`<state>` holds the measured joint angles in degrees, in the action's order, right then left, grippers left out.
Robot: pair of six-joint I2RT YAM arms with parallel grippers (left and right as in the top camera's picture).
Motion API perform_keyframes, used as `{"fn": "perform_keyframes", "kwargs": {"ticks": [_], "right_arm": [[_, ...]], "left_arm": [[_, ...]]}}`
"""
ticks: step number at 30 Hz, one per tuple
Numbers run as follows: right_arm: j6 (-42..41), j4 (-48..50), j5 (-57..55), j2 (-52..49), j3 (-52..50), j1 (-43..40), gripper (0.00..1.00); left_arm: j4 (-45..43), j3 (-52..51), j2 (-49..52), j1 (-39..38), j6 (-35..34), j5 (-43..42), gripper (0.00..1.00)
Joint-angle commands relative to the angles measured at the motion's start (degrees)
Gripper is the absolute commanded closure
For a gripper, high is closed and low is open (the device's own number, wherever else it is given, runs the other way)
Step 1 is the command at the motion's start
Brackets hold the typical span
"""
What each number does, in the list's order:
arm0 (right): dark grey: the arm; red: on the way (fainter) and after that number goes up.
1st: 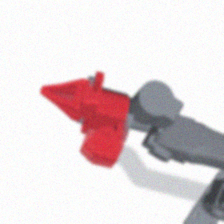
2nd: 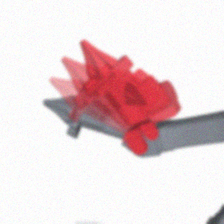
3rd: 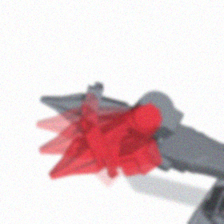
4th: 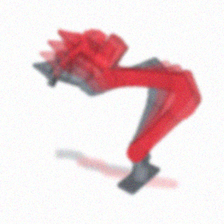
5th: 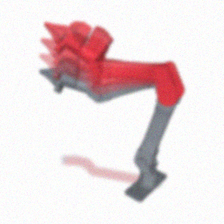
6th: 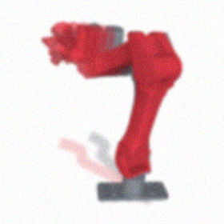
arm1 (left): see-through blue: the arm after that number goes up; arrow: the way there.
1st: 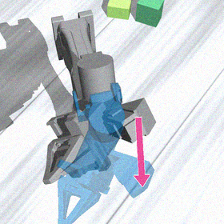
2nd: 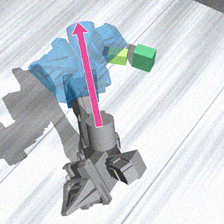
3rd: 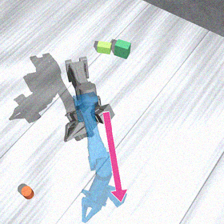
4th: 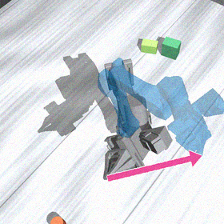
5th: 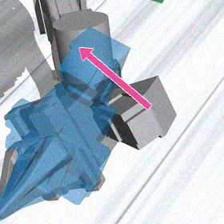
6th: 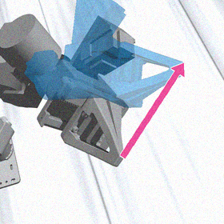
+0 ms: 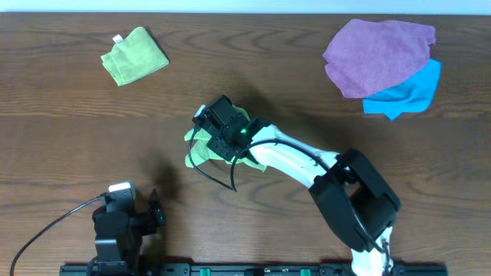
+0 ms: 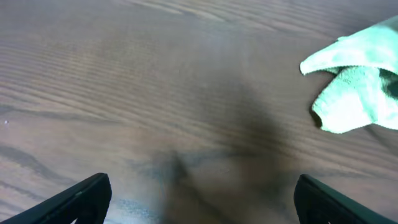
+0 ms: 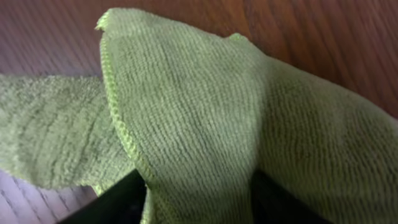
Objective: Fold the cloth
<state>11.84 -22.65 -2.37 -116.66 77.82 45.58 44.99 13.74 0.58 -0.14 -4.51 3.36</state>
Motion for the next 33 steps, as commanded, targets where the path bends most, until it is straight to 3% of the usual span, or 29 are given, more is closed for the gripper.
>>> {"fn": "perform_keyframes", "kwargs": {"ticks": [1,8,10,23,33], "right_arm": [[-1.1,0.6,-1.3,-0.7,0.1,0.6,0.54],[-1.5,2.6,-4.3,-0.7,0.2,0.6,0.92],[-1.5,2.6,-7.1,-0.7,1.0,0.6,0.99],[0.1,4.0,-27.0,-0.7,6.2,-2.2,0.99],[2.6,9.3,-30.4,-0.7,6.5,-10.5,0.99]], "left_arm": [[0.2,-0.2,-0.4,-0.2,-0.5,-0.4,0.05],[0.2,-0.2,-0.4,-0.2,-0.5,-0.4,0.05],[0.2,-0.2,-0.4,-0.2,-0.5,-0.4,0.05],[0.2,-0.2,-0.4,-0.2,-0.7,-0.5,0.05],[0.2,-0.2,-0.4,-0.2,-0.7,-0.5,0.05]]}}
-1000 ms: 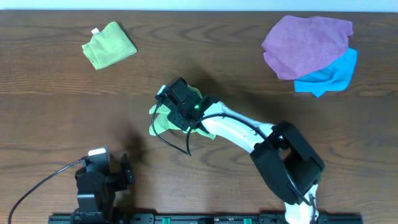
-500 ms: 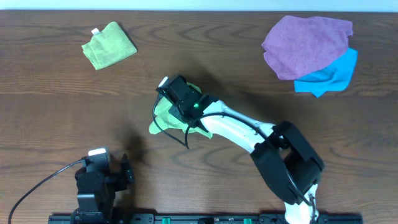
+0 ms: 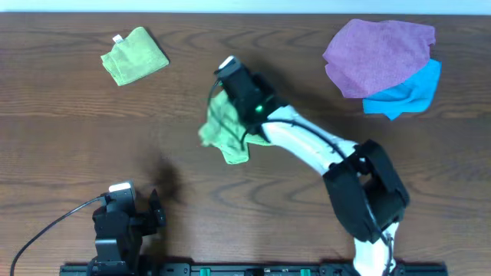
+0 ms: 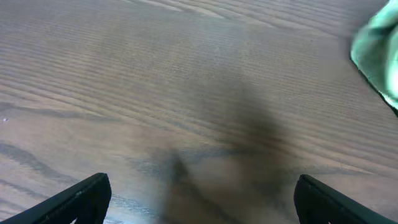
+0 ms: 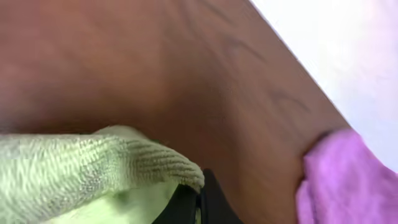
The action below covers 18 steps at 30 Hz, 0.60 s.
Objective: Fold the cloth
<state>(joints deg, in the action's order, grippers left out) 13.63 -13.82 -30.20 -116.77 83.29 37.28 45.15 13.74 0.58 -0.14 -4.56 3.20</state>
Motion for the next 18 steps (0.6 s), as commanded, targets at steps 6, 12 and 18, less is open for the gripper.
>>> {"fn": "perform_keyframes", "kwargs": {"ticks": [6,12,18], "right_arm": [[0.8,3.7,-2.6,-0.5,1.1,-6.7,0.99],[0.8,5.9,-2.6,-0.5,1.1,-10.1,0.98],[-1.1,8.4,-8.3,-0.5,1.1,-11.5,0.32]], "left_arm": [[0.1,-0.2,-0.4,-0.2,-0.7,-0.3,0.05],[0.1,-0.2,-0.4,-0.2,-0.7,-0.3,0.05],[0.0,-0.2,-0.4,-0.2,-0.7,-0.3,0.05]]}}
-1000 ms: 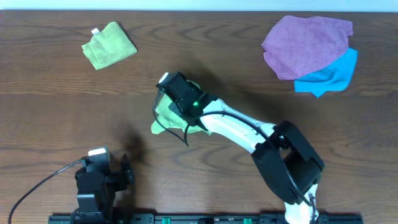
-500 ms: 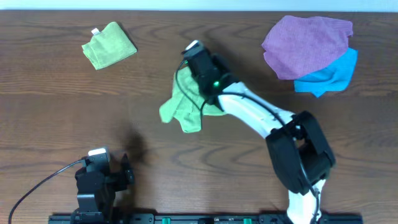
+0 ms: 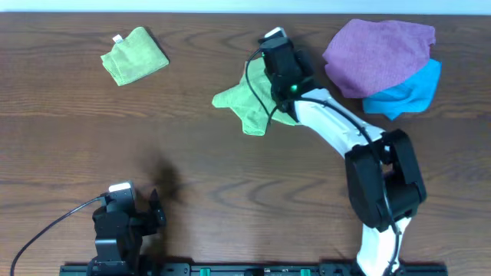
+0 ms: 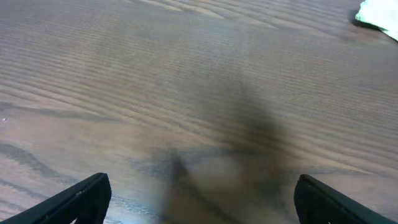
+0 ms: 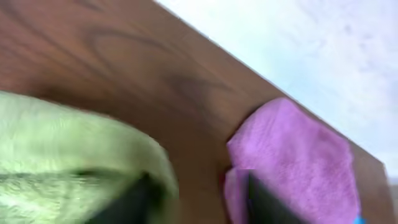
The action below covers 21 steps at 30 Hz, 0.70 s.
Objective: Fold the cloth
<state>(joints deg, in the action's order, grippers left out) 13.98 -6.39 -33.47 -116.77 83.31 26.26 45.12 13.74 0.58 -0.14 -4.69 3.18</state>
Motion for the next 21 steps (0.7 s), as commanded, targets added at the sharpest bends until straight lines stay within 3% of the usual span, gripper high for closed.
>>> {"fn": "perform_keyframes", "kwargs": {"ticks": [1,6,10,15,21], "right_arm": [[-2.1,1.9,-7.7,-0.5,1.1,-0.5,0.25],[-2.7,-0.9,-9.6,1.5,1.2,0.9,0.18],[-11.8,-13.0,-5.5,4.5,1.2,2.7,0.17],[-30.5,-28.3,6.8,5.2,1.2,0.2,0.19],[-37.7,-30.3,19.3,5.1,1.2,-5.5,0.25]], "left_arm": [[0.1,-0.2,-0.4,-0.2,-0.5,-0.3,0.05],[0.1,-0.2,-0.4,-0.2,-0.7,-0.3,0.05],[0.0,-0.2,-0.4,-0.2,-2.0,-0.3,0.05],[-0.9,-0.2,-0.4,-0.2,-3.7,-1.4,0.05],[-2.0,-0.2,-0.4,-0.2,-3.7,-5.2,0.05]]}}
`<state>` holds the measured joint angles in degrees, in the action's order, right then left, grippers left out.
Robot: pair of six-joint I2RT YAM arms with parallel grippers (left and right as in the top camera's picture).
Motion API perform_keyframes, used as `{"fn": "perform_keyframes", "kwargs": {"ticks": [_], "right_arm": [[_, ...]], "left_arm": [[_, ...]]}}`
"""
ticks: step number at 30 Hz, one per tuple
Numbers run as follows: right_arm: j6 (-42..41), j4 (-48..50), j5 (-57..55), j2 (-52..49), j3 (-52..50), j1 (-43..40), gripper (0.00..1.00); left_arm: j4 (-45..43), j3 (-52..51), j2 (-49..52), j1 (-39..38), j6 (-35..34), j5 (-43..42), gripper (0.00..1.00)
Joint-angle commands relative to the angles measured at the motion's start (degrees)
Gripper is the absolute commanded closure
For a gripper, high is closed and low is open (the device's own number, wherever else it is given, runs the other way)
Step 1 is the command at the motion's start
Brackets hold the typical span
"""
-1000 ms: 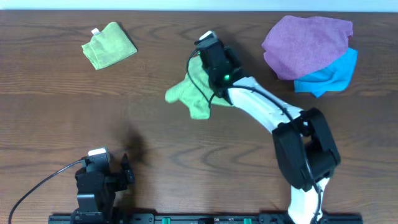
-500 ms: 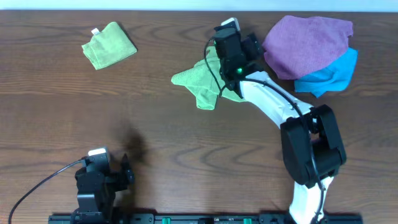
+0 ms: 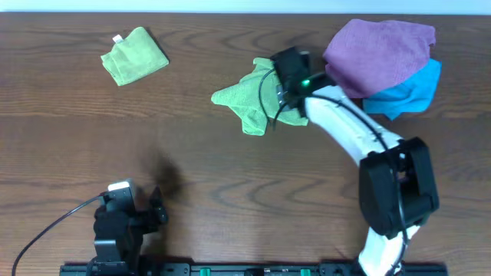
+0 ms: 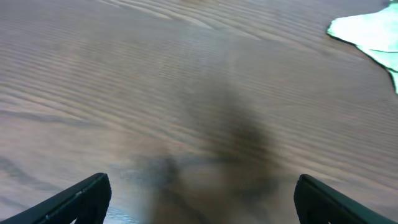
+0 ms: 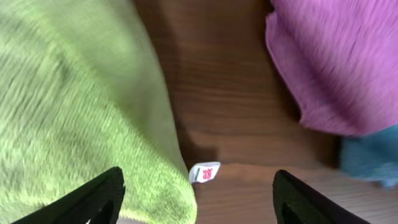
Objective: Fold the cloth
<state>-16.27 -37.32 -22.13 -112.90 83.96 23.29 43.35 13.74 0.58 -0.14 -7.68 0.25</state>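
Note:
A crumpled light green cloth [image 3: 247, 100] lies on the table at upper middle in the overhead view. My right gripper [image 3: 289, 69] is over its right edge, open, with nothing between its fingers. In the right wrist view the green cloth [image 5: 81, 106] fills the left side, and its white tag [image 5: 204, 172] shows at its edge between the spread fingers. My left gripper [image 3: 157, 211] sits open near the front left of the table; a corner of the green cloth [image 4: 367, 34] shows far off in its view.
A second green cloth [image 3: 135, 55], folded, lies at the back left. A purple cloth [image 3: 380, 46] lies on a blue cloth [image 3: 410, 88] at the back right, close to my right gripper. The purple cloth [image 5: 336, 62] also shows in the right wrist view.
My right gripper has let go of the green cloth and now stands open over its right edge. The cloth lies spread lower on the table. The left arm has barely moved.
My right gripper was shut on the green cloth at the table's middle. It then held the cloth further back and to the right, then closer to the purple cloth. Now the cloth lies released there and the gripper is open.

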Motion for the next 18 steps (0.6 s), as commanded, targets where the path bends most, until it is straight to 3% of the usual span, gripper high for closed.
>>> {"fn": "perform_keyframes", "kwargs": {"ticks": [1,11,18], "right_arm": [[-7.5,0.8,8.6,1.2,0.6,-3.4,0.25],[-6.4,0.9,20.4,-3.1,0.6,-8.4,0.30],[4.2,1.1,24.3,-3.1,0.6,-7.9,0.25]], "left_arm": [[-0.2,-0.2,-0.4,-0.2,-0.7,-2.3,0.05],[-0.3,-0.1,-0.4,-0.2,-0.8,-2.3,0.05],[-0.3,-0.2,-0.4,-0.2,-1.8,-3.1,0.05]]}}
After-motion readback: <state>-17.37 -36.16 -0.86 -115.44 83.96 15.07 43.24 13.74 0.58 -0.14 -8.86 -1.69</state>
